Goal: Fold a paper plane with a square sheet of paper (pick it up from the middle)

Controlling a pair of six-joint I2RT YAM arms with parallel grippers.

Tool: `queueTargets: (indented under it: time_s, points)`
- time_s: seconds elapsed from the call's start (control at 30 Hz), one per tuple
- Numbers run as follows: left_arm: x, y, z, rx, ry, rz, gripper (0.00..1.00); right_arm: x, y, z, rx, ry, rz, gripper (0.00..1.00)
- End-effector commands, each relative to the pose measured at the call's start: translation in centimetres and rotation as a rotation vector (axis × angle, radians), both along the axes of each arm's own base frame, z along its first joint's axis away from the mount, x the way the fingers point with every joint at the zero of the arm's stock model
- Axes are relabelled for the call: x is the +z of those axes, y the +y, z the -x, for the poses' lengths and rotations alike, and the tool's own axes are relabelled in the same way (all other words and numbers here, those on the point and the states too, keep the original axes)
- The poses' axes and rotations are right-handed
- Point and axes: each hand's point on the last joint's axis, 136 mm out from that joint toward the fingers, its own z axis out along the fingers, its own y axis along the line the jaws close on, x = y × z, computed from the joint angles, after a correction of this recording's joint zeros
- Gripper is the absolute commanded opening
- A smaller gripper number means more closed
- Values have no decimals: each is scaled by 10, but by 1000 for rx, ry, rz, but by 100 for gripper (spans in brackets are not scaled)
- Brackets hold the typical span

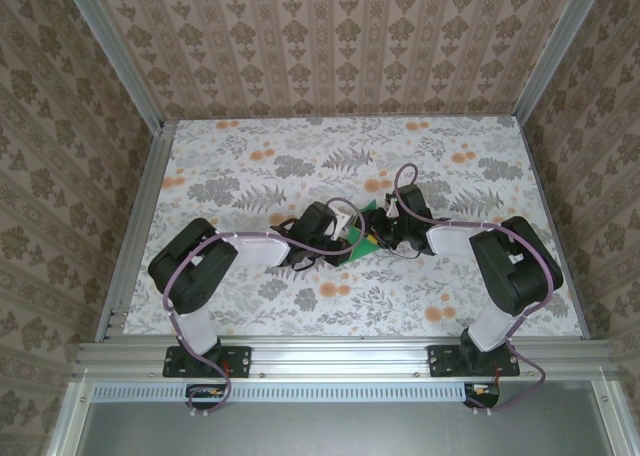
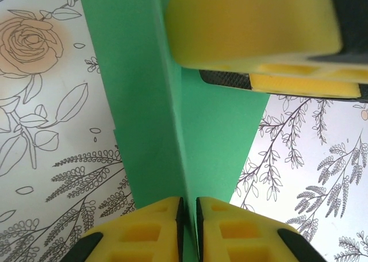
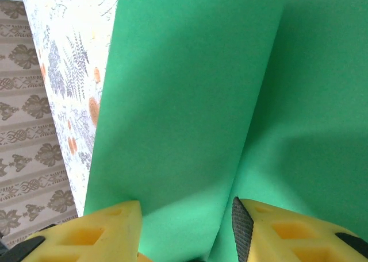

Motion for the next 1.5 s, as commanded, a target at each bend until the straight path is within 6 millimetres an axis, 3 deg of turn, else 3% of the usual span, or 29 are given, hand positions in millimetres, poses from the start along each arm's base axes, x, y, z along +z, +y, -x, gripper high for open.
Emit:
queueTargets:
  time_s: [0.0,0.5,1.0,1.47]
  points:
    - [1,-2,-2,-7,-13,-15,15,7,-1,0,20,-42,-7,47]
    - [11,-10,3,14,105,105,11,7,-22,7,49,-114,91,50]
    - [11,-18,-1,28,194,131,12,8,-6,6,187,-164,73,59]
    - [3,-19,-5,46,259,134,12,-16,-11,1,172,-99,124,55]
